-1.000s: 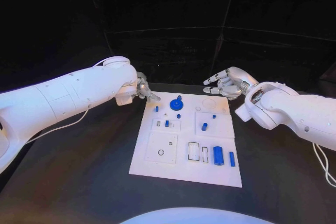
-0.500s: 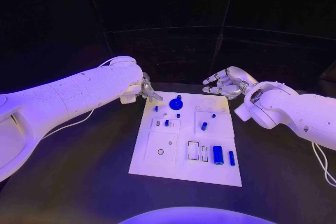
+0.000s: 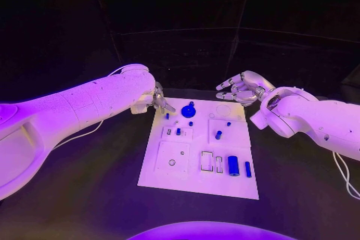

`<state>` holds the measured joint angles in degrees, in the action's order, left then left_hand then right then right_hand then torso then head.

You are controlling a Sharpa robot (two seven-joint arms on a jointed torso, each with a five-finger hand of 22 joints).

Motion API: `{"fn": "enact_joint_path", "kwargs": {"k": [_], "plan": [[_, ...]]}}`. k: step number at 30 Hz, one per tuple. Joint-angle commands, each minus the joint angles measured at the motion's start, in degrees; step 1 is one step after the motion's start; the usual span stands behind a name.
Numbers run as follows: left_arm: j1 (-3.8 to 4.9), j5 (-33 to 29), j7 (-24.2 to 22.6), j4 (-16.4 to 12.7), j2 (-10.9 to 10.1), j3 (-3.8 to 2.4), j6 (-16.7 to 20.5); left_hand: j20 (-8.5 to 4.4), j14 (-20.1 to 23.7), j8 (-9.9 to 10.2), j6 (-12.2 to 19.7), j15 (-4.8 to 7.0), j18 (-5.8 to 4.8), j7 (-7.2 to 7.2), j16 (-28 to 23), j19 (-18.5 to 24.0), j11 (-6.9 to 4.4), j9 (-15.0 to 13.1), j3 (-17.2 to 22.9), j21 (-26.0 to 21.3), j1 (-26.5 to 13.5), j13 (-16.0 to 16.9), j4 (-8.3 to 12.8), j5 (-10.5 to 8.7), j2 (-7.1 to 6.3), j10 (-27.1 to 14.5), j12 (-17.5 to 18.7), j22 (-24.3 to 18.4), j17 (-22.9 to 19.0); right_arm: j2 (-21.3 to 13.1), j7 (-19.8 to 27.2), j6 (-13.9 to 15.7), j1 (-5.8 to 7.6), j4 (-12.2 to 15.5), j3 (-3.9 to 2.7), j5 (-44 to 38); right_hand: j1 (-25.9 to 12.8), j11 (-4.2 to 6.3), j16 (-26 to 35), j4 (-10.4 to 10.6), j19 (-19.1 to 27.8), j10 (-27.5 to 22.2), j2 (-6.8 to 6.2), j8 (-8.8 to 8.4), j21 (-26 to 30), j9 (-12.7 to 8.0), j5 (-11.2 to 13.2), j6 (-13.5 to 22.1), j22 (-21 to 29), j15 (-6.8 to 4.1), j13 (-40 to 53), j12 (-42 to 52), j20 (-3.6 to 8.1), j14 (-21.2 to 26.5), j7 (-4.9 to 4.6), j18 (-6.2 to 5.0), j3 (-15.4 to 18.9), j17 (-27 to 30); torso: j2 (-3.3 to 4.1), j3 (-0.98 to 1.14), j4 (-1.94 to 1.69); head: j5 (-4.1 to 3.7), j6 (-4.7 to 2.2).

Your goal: Assemble the parts on the task board

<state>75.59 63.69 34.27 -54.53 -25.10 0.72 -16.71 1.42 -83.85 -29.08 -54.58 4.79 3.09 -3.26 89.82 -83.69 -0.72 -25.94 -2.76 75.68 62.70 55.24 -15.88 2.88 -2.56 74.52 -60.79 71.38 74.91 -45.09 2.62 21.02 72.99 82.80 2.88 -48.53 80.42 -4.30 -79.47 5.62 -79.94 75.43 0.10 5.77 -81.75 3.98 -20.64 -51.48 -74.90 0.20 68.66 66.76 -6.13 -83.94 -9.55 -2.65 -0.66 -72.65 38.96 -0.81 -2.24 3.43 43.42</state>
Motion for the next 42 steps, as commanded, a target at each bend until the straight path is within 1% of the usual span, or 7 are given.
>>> {"fn": "enact_joint_path", "kwargs": {"k": [1,7,11,18,31,35,42], "plan": [[-0.05,0.47,-1.49,0.27,0.24,-0.02,-0.69,0.01,-6.15,0.22,-0.45,-0.12,1.00,0.04,0.18,-0.42,-0.31,0.14,-0.48,0.23,0.84,-0.05,0.08,-0.13,0.23,0.18,-0.16,0.09,15.09,0.08,0.53,-0.33,0.11,0.03,-0.03,0.01,-0.52,0.05,0.30,0.30,0.30,-0.33,-0.17,0.15,0.18,-0.03,-0.12,0.05,-1.20,-0.33,-0.06,-0.39,-0.06,-2.35,0.02,-0.86,-0.14,0.05,-0.06,0.00,-0.07,-0.14,0.13],[-0.16,0.48,-1.78,0.61,0.45,-0.01,-0.74,-0.01,-6.15,0.21,-0.77,-0.09,0.93,0.09,0.18,-0.54,-0.36,0.37,-0.79,0.43,1.86,-0.06,0.46,-0.13,0.66,0.26,-0.29,0.41,15.09,0.20,0.53,-0.37,0.11,-0.04,-0.03,0.01,-0.52,0.05,0.30,0.30,0.30,-0.33,-0.17,0.15,0.18,-0.03,-0.12,0.05,-1.20,-0.33,-0.06,-0.39,-0.06,-2.35,0.02,-0.86,-0.14,0.05,-0.06,0.03,-0.08,-0.06,0.13],[-0.20,0.47,-1.89,0.76,0.57,-0.01,-0.98,-0.02,-6.15,0.21,-0.92,-0.07,0.93,0.12,0.18,-0.55,-0.38,0.51,-0.97,0.43,2.53,-0.11,0.78,-0.13,0.87,0.27,-0.30,0.44,15.09,0.24,0.53,-0.38,0.11,-0.07,-0.03,0.01,-0.52,0.05,0.30,0.30,0.30,-0.33,-0.17,0.15,0.18,-0.03,-0.12,0.05,-1.20,-0.33,-0.06,-0.39,-0.06,-2.35,0.02,-0.86,-0.14,0.05,-0.06,0.00,-0.09,-0.07,0.14],[-0.32,0.47,-1.92,1.21,0.97,0.00,-1.56,-0.04,-6.15,0.27,-1.13,-0.07,0.91,0.12,0.18,-0.58,-0.39,0.85,-1.18,0.47,4.02,-0.23,1.58,-0.12,1.66,0.27,-0.34,0.56,15.09,0.27,0.53,-0.40,0.11,-0.06,-0.03,0.01,-0.52,0.05,0.30,0.30,0.30,-0.33,-0.17,0.15,0.18,-0.03,-0.12,0.05,-1.20,-0.33,-0.06,-0.39,-0.06,-2.35,0.02,-0.86,-0.14,0.05,-0.03,-0.03,-0.03,-0.01,0.15],[-0.56,0.47,-2.00,2.50,1.69,0.00,-2.38,-0.04,-6.15,0.29,-1.20,-0.07,0.91,0.11,0.18,-0.58,-0.39,0.98,-1.25,0.45,4.43,-0.29,1.81,-0.12,2.02,0.25,-0.34,0.57,15.09,0.34,0.59,-0.33,0.11,-0.31,-0.04,0.01,-0.53,0.05,0.36,0.30,0.36,-0.33,-0.16,0.15,0.25,-0.03,-0.04,0.07,-1.11,-0.34,-0.05,-0.36,-0.06,-2.33,0.03,-0.88,-0.22,0.10,-0.06,-0.01,-0.10,-0.01,0.28],[-0.60,0.47,-2.04,2.73,1.84,0.00,-2.61,-0.04,-6.15,0.29,-1.22,-0.07,0.90,0.11,0.18,-0.59,-0.39,1.00,-1.25,0.48,4.50,-0.32,1.85,-0.12,2.12,0.25,-0.32,0.61,15.09,0.37,0.62,-0.30,0.11,-0.36,-0.04,0.01,-0.53,0.05,0.36,0.30,0.36,-0.33,-0.16,0.15,0.25,-0.03,-0.04,0.07,-1.11,-0.34,-0.05,-0.36,-0.06,-2.33,0.03,-0.88,-0.22,0.10,-0.05,0.01,-0.03,0.00,0.34],[-0.63,0.47,-1.73,3.05,2.07,0.00,-2.84,-0.03,-6.15,0.33,-1.31,-0.09,0.89,0.09,0.18,-0.60,-0.37,1.19,-1.28,0.49,5.03,-0.33,2.14,-0.12,2.86,0.27,-0.39,0.66,15.09,0.37,0.65,-0.23,0.11,-0.34,-0.04,0.01,-0.53,0.05,0.36,0.30,0.36,-0.33,-0.16,0.15,0.25,-0.03,-0.04,0.07,-1.11,-0.34,-0.05,-0.36,-0.06,-2.33,0.03,-0.88,-0.22,0.10,-0.06,0.01,-0.06,-0.02,0.38]]}}
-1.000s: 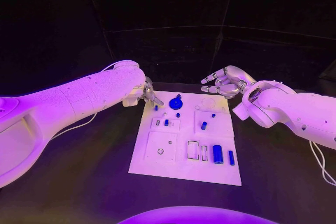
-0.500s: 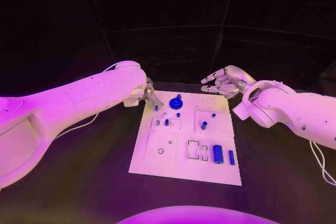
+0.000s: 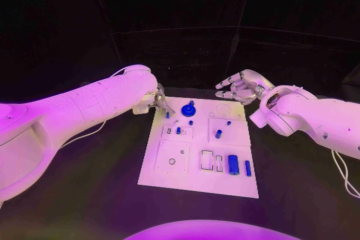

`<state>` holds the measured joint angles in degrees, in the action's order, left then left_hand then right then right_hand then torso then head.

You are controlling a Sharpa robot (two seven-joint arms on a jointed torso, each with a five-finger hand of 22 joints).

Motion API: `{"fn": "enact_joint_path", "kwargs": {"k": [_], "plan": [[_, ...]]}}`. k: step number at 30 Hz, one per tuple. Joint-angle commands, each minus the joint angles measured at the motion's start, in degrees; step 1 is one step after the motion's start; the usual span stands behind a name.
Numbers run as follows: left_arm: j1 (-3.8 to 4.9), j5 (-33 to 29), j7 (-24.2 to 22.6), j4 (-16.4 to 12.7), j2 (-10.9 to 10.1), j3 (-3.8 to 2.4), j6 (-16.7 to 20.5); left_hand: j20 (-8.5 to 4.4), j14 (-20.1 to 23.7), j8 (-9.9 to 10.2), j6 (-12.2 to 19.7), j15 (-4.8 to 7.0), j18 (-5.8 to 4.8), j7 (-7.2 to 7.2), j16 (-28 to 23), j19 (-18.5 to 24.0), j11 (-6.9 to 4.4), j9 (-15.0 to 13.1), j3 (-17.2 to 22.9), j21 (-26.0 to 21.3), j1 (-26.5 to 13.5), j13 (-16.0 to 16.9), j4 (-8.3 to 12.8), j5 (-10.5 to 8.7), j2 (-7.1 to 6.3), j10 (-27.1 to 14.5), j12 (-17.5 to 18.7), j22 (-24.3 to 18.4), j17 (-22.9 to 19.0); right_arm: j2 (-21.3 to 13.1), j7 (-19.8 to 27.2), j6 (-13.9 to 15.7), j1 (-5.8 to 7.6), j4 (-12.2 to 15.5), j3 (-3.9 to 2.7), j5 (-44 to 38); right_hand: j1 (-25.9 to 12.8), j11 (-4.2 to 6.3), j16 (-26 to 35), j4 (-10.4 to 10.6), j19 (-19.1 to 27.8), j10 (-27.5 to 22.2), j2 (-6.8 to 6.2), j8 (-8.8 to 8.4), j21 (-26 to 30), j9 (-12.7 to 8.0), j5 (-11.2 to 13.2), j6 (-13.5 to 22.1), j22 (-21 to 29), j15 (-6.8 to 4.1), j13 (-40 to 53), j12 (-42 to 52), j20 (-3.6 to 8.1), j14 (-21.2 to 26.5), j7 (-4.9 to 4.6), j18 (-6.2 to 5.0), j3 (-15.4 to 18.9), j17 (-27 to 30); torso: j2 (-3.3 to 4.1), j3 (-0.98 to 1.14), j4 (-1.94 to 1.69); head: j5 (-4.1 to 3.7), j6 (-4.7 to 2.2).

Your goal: Assemble the parts on the task board

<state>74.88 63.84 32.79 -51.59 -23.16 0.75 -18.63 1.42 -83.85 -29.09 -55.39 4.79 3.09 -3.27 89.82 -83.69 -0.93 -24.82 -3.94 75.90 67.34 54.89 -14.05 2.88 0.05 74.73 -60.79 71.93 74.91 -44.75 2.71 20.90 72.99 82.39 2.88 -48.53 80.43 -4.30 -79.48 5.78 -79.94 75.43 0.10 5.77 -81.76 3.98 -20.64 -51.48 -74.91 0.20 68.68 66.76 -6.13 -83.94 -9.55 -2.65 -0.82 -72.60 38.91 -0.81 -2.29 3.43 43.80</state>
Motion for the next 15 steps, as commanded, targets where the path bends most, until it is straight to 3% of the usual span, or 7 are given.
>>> {"fn": "enact_joint_path", "kwargs": {"k": [1,7,10,15], "plan": [[0.08,0.32,-0.21,0.13,0.16,-0.03,-0.94,-0.02,-6.15,0.34,-0.51,-0.09,0.88,0.10,0.18,-0.61,-0.16,0.10,-0.11,0.28,0.45,-0.02,0.34,-0.12,0.40,0.05,-0.38,0.13,15.09,0.03,0.58,-0.05,0.12,0.08,-0.04,0.01,-0.54,0.05,0.37,0.15,0.36,-0.33,-0.15,0.15,0.25,-0.03,-0.04,0.07,-1.11,-0.34,-0.07,-0.36,-0.06,-2.33,0.03,-0.88,-0.06,0.05,-0.02,0.01,-0.02,0.00,0.03],[0.05,0.32,-0.38,0.14,0.27,-0.02,-0.95,-0.02,-6.15,0.39,-0.64,-0.07,0.88,0.13,0.18,-0.63,-0.22,0.37,0.75,0.29,2.38,-0.08,1.49,-0.10,2.21,0.09,-0.43,0.21,15.09,0.05,0.71,0.19,0.12,0.06,-0.04,0.01,-0.53,0.06,0.39,0.13,0.36,-0.29,-0.14,0.16,0.26,-0.03,-0.03,0.07,-1.11,-0.34,-0.01,-0.28,-0.06,-2.33,0.04,-0.88,-0.12,0.06,0.00,0.00,-0.04,-0.05,0.04],[0.02,0.29,-0.60,0.02,0.28,-0.02,-1.03,-0.11,-6.15,0.65,-0.35,0.09,0.90,0.39,0.18,-0.62,-0.46,0.68,3.21,0.25,6.30,-0.12,3.95,-0.05,4.40,0.07,-0.44,0.21,15.09,0.07,0.75,0.23,0.12,0.06,-0.04,0.01,-0.53,0.06,0.39,0.13,0.36,-0.29,-0.14,0.16,0.26,-0.03,-0.03,0.07,-1.11,-0.34,-0.01,-0.28,-0.06,-2.33,0.04,-0.88,-0.12,0.06,-0.01,0.01,-0.03,-0.02,0.09],[-0.01,0.25,-1.20,-0.13,0.31,-0.02,-0.93,-0.22,-6.15,1.15,0.14,0.19,0.93,0.49,0.18,-0.55,-0.59,1.16,6.01,0.09,9.57,-0.33,6.29,-0.06,6.12,-0.08,-0.22,0.09,15.09,0.10,0.77,0.23,0.12,0.03,-0.04,0.01,-0.53,0.06,0.39,0.13,0.36,-0.29,-0.14,0.16,0.26,-0.03,-0.03,0.07,-1.11,-0.34,-0.01,-0.28,-0.06,-2.33,0.04,-0.88,-0.12,0.06,-0.01,-0.01,-0.02,0.07,0.20]]}}
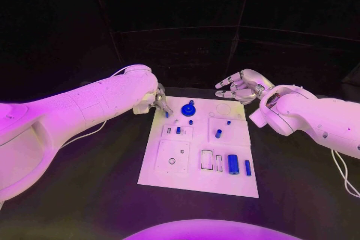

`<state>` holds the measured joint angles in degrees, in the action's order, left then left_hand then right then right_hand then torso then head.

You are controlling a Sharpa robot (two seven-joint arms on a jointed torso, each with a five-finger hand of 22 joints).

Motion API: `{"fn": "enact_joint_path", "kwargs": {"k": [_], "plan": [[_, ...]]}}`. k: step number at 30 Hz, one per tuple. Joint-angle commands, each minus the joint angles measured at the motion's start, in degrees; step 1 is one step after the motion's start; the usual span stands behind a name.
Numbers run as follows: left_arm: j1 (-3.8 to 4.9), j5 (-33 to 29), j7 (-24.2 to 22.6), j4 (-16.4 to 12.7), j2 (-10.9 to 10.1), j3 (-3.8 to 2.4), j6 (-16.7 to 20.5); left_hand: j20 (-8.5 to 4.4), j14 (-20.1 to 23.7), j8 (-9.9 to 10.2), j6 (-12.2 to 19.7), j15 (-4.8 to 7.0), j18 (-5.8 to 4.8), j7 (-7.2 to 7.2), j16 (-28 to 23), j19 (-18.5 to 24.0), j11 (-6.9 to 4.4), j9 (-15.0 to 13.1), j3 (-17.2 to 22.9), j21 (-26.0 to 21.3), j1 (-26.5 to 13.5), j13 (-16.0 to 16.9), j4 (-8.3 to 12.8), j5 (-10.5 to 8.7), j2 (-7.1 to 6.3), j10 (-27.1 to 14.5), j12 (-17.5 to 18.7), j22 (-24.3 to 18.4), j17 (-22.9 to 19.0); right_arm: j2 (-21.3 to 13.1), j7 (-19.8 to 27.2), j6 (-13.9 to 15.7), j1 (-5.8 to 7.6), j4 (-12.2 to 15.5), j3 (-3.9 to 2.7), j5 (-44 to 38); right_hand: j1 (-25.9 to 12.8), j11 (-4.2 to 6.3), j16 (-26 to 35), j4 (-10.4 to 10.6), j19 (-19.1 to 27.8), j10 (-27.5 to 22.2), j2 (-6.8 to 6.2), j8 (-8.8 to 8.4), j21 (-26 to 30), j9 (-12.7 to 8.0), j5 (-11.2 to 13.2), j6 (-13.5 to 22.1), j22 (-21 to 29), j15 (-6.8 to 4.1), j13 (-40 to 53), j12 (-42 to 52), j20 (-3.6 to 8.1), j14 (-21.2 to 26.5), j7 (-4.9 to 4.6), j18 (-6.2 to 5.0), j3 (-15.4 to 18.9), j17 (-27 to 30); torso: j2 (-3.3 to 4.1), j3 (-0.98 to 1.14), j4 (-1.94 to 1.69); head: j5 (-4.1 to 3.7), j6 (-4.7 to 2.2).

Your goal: Assemble the parts on the task board

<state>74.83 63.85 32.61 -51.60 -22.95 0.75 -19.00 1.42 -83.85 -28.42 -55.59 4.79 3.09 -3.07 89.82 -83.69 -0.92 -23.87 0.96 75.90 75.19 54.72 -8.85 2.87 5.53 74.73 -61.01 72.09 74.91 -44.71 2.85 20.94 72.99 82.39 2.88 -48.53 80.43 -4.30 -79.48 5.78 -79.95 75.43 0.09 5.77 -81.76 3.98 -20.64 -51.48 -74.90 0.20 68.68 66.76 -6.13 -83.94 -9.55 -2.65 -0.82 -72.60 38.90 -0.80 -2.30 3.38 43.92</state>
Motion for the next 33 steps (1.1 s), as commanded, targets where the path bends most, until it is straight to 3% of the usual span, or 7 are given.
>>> {"fn": "enact_joint_path", "kwargs": {"k": [1,4,7,14,18,25,33], "plan": [[0.02,0.24,-1.16,-0.13,0.10,-0.02,-0.50,-0.25,-6.15,0.63,0.51,0.22,0.94,0.32,0.18,-0.54,-0.64,0.34,1.96,0.05,2.61,-0.25,1.76,-0.04,1.01,-0.15,0.11,-0.10,15.09,0.06,0.63,0.17,0.12,0.03,-0.04,0.01,-0.53,0.05,0.39,0.13,0.36,-0.29,-0.14,0.16,0.26,-0.03,-0.03,0.07,-1.11,-0.34,-0.02,-0.28,-0.06,-2.33,0.04,-0.88,-0.12,0.06,0.00,-0.01,-0.01,0.14,0.08],[0.01,0.24,-1.55,-0.16,0.03,-0.02,-0.17,-0.34,-6.15,1.06,0.99,0.15,0.95,0.01,0.18,-0.52,-0.48,0.77,5.38,-0.02,4.96,-0.58,4.11,0.02,1.66,-0.41,0.51,-0.11,15.09,0.07,0.61,0.15,0.12,0.02,-0.04,0.01,-0.53,0.05,0.39,0.13,0.36,-0.29,-0.14,0.16,0.26,-0.03,-0.03,0.07,-1.11,-0.34,-0.02,-0.28,-0.06,-2.33,0.04,-0.88,-0.12,0.06,0.02,-0.01,0.01,0.14,0.12],[0.00,0.23,-1.94,-0.23,-0.14,-0.02,0.26,-0.12,-6.15,1.12,1.12,-0.16,0.93,-0.29,0.18,-0.51,-0.27,1.11,9.48,-0.07,5.22,-0.94,6.03,0.14,1.19,-0.47,0.82,-0.08,15.09,0.07,0.59,0.09,0.12,0.02,-0.04,0.01,-0.53,0.05,0.39,0.13,0.36,-0.29,-0.14,0.16,0.26,-0.03,-0.03,0.07,-1.11,-0.34,-0.02,-0.28,-0.06,-2.33,0.04,-0.88,-0.12,0.06,-0.01,0.00,-0.02,0.15,0.12],[-0.08,-2.63,-2.64,-1.28,-1.04,-0.03,2.41,0.22,-6.15,-0.31,0.99,-0.40,0.95,-0.44,0.18,-0.59,-0.15,0.98,20.81,-0.10,0.27,-1.29,8.75,0.47,-2.21,-0.08,0.64,0.15,15.09,0.04,0.62,-0.01,0.12,-0.01,-0.04,0.01,-0.51,0.06,0.44,0.12,0.43,-0.31,-0.12,0.18,0.32,-0.02,-0.05,0.06,-1.01,-0.34,-0.05,-0.30,-0.06,-2.31,0.04,-0.90,-0.18,0.14,-0.07,0.00,-0.17,0.24,0.13],[-0.07,-5.15,-2.70,-4.11,-2.99,-0.06,5.00,0.25,-6.15,-1.96,1.40,-0.38,0.94,-0.47,0.18,-0.65,-0.32,0.41,28.20,-0.18,-4.05,-1.47,10.24,0.70,-4.90,0.26,0.28,0.27,15.09,0.00,0.66,-0.08,0.12,-0.18,-0.03,0.06,-0.51,0.06,0.44,0.12,0.43,-0.31,-0.12,0.18,0.32,-0.02,-0.05,0.06,-1.01,-0.34,-0.05,-0.30,-0.06,-2.31,0.04,-0.90,-0.18,0.14,-0.16,0.00,-0.19,0.33,0.15],[0.03,-7.32,-2.76,-10.96,-7.52,-0.08,8.86,0.20,-6.15,-3.24,1.51,-0.27,0.92,-0.19,0.18,-0.73,-0.18,-0.07,31.61,-0.13,-6.23,-1.58,10.97,0.69,-6.05,0.47,0.04,0.48,15.09,-0.20,0.63,-0.22,0.12,-0.42,-0.03,0.26,-0.55,0.06,0.52,0.14,0.47,-0.31,-0.10,0.20,0.37,-0.02,-0.11,0.04,-0.95,-0.35,-0.05,-0.28,-0.05,-2.29,0.04,-0.92,-0.22,0.24,-0.36,-0.02,-0.42,0.34,0.45],[-0.32,-5.04,-4.82,-19.04,-12.58,0.03,12.69,0.17,-6.15,-4.08,1.65,-0.22,0.93,-0.10,0.18,-0.74,-0.28,-0.44,33.41,-0.21,-6.78,-2.16,11.68,0.86,-6.93,0.36,0.39,0.46,15.09,-0.26,0.61,-0.48,0.11,-0.68,-0.02,0.38,-0.60,0.06,0.55,0.18,0.50,-0.33,-0.06,0.21,0.40,-0.01,-0.16,0.03,-0.91,-0.35,-0.09,-0.32,-0.05,-2.28,0.04,-0.93,-0.25,0.28,-0.28,-0.11,-0.35,0.57,0.50]]}}
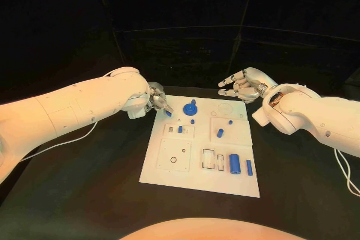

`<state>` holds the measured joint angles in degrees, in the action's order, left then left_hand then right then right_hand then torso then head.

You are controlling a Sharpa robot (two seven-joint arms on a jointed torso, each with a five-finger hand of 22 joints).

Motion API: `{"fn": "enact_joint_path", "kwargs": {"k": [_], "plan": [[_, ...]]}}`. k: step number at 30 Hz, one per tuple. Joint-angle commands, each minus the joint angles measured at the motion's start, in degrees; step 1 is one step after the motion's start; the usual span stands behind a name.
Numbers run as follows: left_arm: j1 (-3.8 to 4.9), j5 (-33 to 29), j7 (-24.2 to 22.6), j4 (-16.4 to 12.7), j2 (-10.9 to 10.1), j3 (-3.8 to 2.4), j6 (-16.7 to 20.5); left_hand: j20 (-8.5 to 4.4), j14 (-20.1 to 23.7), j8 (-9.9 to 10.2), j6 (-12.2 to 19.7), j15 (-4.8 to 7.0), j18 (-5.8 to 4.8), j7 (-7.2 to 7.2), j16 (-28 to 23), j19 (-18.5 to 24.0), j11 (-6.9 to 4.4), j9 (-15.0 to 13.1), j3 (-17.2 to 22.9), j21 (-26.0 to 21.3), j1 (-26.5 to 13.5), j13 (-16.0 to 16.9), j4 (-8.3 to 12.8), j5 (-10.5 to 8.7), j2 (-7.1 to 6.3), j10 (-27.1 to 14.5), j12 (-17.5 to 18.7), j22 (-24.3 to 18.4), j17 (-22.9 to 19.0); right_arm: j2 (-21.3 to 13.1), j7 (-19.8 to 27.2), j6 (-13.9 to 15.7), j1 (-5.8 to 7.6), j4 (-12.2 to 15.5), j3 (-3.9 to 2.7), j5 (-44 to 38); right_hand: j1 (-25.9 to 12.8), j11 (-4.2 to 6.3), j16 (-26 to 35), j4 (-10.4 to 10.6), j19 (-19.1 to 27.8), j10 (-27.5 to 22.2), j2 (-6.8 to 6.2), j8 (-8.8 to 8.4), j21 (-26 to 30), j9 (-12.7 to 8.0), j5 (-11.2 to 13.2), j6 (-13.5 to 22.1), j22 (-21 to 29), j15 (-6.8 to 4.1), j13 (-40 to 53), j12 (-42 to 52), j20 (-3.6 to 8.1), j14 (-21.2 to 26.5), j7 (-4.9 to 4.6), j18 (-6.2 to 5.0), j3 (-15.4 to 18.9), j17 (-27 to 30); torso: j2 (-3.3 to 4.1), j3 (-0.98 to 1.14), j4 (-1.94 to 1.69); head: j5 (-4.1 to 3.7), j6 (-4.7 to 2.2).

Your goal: Assemble the parts on the task board

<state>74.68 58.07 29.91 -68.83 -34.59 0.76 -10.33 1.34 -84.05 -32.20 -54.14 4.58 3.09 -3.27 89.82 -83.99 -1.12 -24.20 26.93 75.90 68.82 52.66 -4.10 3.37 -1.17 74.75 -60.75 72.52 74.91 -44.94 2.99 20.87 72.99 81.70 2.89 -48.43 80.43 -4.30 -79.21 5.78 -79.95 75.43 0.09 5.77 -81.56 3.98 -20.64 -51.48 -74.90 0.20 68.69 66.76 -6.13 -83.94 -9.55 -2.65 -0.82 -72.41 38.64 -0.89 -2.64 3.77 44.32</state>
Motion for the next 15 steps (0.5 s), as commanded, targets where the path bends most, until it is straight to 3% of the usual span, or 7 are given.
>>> {"fn": "enact_joint_path", "kwargs": {"k": [1,7,15], "plan": [[-0.29,1.08,-2.27,-2.50,-1.39,0.04,4.33,0.25,-5.95,-0.32,0.20,0.00,0.93,0.10,0.18,-0.44,-0.08,-0.12,7.47,-0.21,-0.42,-0.11,6.95,0.36,-0.25,0.34,0.14,0.04,15.09,-0.04,0.48,-0.43,0.10,0.01,-0.03,0.27,-0.60,0.06,0.29,0.18,0.50,-0.33,-0.06,0.21,0.20,-0.01,-0.16,0.03,-0.91,-0.35,-0.09,-0.32,-0.05,-2.28,0.03,-0.93,-0.26,0.09,-0.01,0.03,0.04,0.28,0.03],[-1.53,4.70,-3.22,-6.69,-3.78,0.55,6.12,0.23,-5.95,-0.66,0.20,0.03,0.88,0.15,0.18,-0.52,-0.13,-0.27,8.04,-0.05,-0.57,-0.18,7.15,0.36,-0.60,0.45,0.14,0.26,15.09,-0.08,0.50,-0.50,0.09,-0.03,-0.02,0.29,-0.60,0.06,0.29,0.18,0.50,-0.33,-0.06,0.21,0.20,-0.01,-0.16,0.03,-0.91,-0.35,-0.09,-0.32,-0.05,-2.28,0.03,-0.93,-0.26,0.09,0.00,-0.03,0.02,0.63,0.08],[-2.56,7.65,-5.05,-8.66,-4.29,1.10,8.24,0.18,-5.95,-1.12,0.20,0.09,0.84,0.25,0.18,-0.62,-0.23,-0.47,8.79,0.13,-0.59,-0.11,7.59,0.34,-1.30,0.71,0.00,0.51,15.09,-0.08,0.51,-0.48,0.08,-0.03,-0.02,0.29,-0.63,0.06,0.33,0.19,0.50,-0.36,-0.07,0.20,0.22,-0.02,-0.23,0.06,-0.90,-0.35,-0.12,-0.33,-0.05,-2.27,0.03,-0.93,-0.31,0.12,0.08,0.07,0.17,0.77,-0.16]]}}
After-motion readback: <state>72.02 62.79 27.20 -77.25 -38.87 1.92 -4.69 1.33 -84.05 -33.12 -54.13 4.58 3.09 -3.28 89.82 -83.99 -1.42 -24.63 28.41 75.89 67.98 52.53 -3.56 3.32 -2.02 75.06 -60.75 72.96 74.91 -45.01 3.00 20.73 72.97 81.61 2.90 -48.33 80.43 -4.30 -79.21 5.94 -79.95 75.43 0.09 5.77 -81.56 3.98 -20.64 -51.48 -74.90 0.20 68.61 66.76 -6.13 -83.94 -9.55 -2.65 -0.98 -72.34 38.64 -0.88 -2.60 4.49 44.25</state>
